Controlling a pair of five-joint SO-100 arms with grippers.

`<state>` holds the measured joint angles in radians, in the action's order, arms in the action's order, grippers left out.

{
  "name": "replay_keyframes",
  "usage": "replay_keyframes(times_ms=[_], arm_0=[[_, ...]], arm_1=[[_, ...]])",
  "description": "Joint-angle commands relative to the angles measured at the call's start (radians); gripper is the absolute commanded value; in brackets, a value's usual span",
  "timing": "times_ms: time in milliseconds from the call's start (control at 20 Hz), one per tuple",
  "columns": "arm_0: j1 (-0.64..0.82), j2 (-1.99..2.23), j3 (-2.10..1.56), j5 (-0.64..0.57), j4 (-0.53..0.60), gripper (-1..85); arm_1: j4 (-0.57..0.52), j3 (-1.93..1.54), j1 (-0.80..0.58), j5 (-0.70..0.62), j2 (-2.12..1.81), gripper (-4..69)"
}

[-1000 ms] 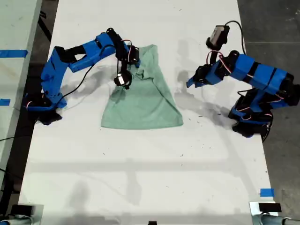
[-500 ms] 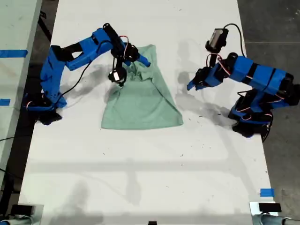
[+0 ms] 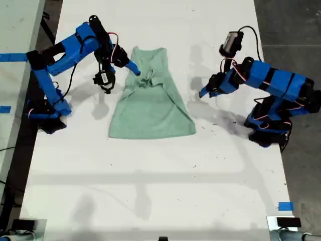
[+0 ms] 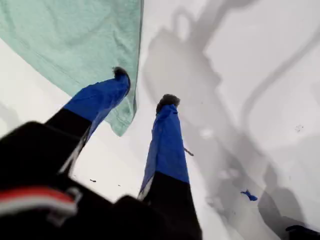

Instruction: Fold tshirt

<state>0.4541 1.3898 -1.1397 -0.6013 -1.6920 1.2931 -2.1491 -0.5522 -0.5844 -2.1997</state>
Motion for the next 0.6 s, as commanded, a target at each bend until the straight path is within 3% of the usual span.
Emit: replay_keyframes(times_ms=[0,250,550], arm_0=[[-0.121,0.222,-0.221,0.094,0.060,35.2],[-0.278,0.534,-0.595,0.264,0.124,34.8],[-0.407,0.719,-0.804,0.391,0.114,35.1]], arm_1=[[0.017,0.015,0.020,-0.008,-0.049,14.6],[0.051,0.017,0.063,-0.015,-0.069,19.1],[0.087,-0.003,0.150,-0.025,-0.106,27.9]])
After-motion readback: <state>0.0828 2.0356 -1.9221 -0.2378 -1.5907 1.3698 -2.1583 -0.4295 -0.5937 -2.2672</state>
